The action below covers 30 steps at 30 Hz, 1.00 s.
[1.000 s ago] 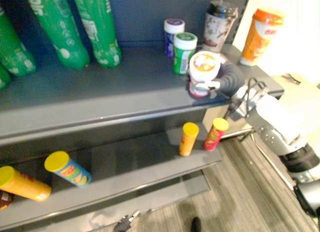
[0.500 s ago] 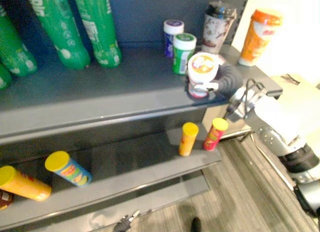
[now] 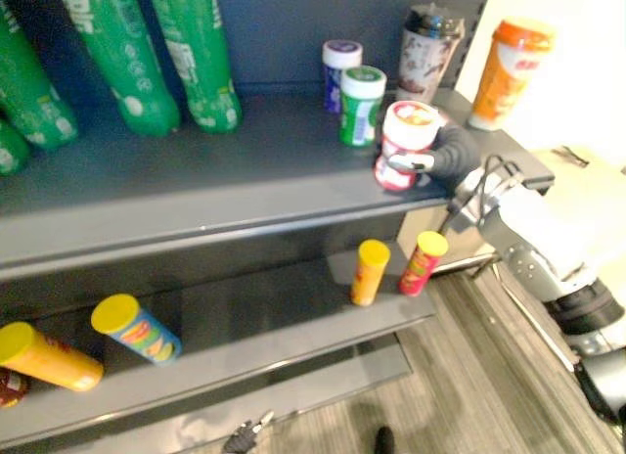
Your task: Put the gum and the chips on the shelf.
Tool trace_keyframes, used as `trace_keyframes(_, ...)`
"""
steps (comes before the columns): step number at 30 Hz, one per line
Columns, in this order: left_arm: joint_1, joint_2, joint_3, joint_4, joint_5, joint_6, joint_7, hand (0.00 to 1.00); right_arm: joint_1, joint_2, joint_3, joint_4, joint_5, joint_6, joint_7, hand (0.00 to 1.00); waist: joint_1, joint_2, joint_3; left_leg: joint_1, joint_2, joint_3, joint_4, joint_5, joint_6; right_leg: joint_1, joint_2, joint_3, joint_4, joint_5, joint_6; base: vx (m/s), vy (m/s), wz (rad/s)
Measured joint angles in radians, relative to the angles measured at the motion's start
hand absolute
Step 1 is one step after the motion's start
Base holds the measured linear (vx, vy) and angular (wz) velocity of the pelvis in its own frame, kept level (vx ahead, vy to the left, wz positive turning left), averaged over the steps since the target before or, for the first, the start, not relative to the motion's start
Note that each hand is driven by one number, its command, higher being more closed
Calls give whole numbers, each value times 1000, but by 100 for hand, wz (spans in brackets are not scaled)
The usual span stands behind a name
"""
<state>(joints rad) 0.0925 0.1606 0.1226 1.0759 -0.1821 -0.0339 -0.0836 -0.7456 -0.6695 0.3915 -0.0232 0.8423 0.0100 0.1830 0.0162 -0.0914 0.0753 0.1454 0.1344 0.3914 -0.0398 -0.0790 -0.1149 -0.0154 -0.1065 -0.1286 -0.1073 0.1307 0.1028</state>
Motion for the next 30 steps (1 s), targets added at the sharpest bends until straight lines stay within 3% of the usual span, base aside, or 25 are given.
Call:
trace_keyframes(4, -5, -2, -8, 0, 0, 0, 0, 0, 0, 0, 0, 1, 0, 2, 0, 100, 2, 2, 0, -1, 0, -3, 1, 0, 0, 1, 0, -2, 0, 0, 0, 0, 0, 0)
trace_keyframes(5, -5, -2, -8, 0, 0, 0, 0, 0, 0, 0, 0, 1, 0, 3, 0, 0, 2, 2, 0, -1, 0, -4, 1, 0, 0, 1, -1, -3, 0, 0, 0, 0, 0, 0)
trace_keyframes(19, -7, -2, -8, 0, 0, 0, 0, 0, 4, 0, -6, 0, 0, 5, 4, 0, 1, 2, 0, -1, -1, -11, 2, 0, 0, 4, -2, -8, 0, 0, 0, 0, 0, 0)
trace_keyframes(30, -6, -2, -7, 0, 4, 0, 1, 0, 71, 0, -86, -24, -1, 6, 11, 0, -2, 2, -1, -1, -1, -11, 4, 0, 0, 5, -2, -7, 0, 0, 0, 0, 0, 0)
